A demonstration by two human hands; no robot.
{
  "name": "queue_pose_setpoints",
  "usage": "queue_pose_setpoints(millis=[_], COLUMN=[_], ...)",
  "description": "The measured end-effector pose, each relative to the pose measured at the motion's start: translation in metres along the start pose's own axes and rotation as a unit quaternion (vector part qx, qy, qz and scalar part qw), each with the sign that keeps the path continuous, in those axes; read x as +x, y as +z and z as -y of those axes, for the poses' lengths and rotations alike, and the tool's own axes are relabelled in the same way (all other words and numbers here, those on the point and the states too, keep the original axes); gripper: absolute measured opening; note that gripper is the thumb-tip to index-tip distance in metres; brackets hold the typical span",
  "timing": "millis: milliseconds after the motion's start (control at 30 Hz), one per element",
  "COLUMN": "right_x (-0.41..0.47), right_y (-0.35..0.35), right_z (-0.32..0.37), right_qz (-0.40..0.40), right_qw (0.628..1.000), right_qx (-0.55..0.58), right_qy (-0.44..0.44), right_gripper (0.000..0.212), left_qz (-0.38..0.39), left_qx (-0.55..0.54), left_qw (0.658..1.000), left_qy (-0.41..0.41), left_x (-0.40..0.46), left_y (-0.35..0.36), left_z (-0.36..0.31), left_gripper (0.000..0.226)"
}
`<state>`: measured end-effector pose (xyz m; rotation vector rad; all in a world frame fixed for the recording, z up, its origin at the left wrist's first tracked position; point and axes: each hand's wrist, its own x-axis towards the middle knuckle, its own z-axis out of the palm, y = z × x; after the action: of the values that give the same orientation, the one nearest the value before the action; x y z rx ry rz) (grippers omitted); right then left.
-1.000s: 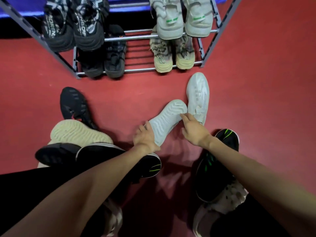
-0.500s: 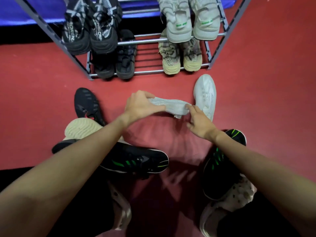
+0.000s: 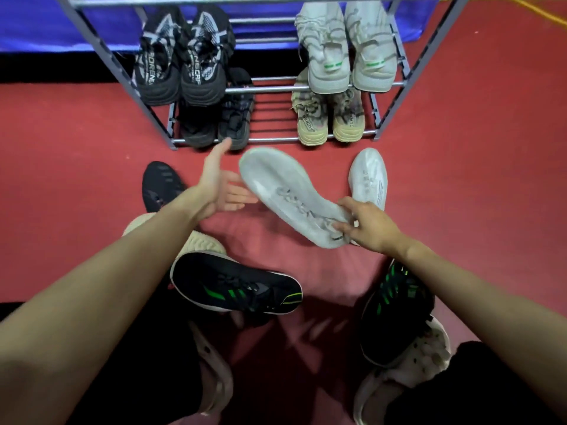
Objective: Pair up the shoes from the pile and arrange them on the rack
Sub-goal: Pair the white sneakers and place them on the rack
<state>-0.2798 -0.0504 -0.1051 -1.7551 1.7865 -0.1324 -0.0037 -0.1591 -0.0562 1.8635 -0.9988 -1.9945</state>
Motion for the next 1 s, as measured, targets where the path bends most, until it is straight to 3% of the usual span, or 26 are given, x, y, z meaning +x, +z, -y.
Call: queue_pose_setpoints(millis=[67,133,267,333,467,567,667,767,833,933,1000], right_x=[-0.002,0.000,0.006,0.007,0.005,0.001,0.000,0.001,0.003,0.006,0.010], right_y=[0.006,0.012,0.020,0.025,0.033,0.035,0.037,0.041,0.045,0.048,0.050], right_z=[0.001,0.012,0.036,0.040,0.032,0.025,0.023,0.019,0.011,-0.010,-0.021], right_qz=[0.007,0.004,-0.034,-0.055,-0.065,-0.056,-0.058,-0.051,-0.099,-0.217,-0.225], right_qw=[0.991,0.966,0.903,0.878,0.892,0.900,0.898,0.917,0.925,0.925,0.904], right_qx=[0.133,0.251,0.399,0.441,0.416,0.408,0.414,0.368,0.330,0.219,0.182], right_qy=[0.028,0.066,0.156,0.178,0.167,0.145,0.136,0.144,0.160,0.223,0.314], right_gripper=[0.014,0.026,0.046,0.045,0.041,0.032,0.031,0.042,0.045,0.028,0.060], left_qz=[0.013,0.012,0.040,0.072,0.065,0.068,0.061,0.071,0.053,0.017,0.000], left_qx=[-0.086,-0.067,0.104,0.088,0.030,0.055,0.067,-0.041,-0.084,-0.048,-0.027], left_qw=[0.996,0.997,0.994,0.993,0.997,0.995,0.996,0.996,0.995,0.999,1.000], left_qy=[0.014,0.020,-0.009,-0.013,0.027,0.045,0.017,-0.016,-0.013,0.005,0.010], left_x=[0.006,0.010,0.010,0.008,0.009,0.010,0.011,0.009,0.009,0.013,0.019], left_y=[-0.001,0.008,0.039,0.050,0.064,0.075,0.084,0.094,0.099,0.100,0.097], left_z=[0.010,0.024,0.055,0.062,0.064,0.064,0.069,0.073,0.075,0.083,0.088], left_gripper=[0.090,0.077,0.061,0.058,0.056,0.049,0.038,0.019,0.009,0.014,0.014])
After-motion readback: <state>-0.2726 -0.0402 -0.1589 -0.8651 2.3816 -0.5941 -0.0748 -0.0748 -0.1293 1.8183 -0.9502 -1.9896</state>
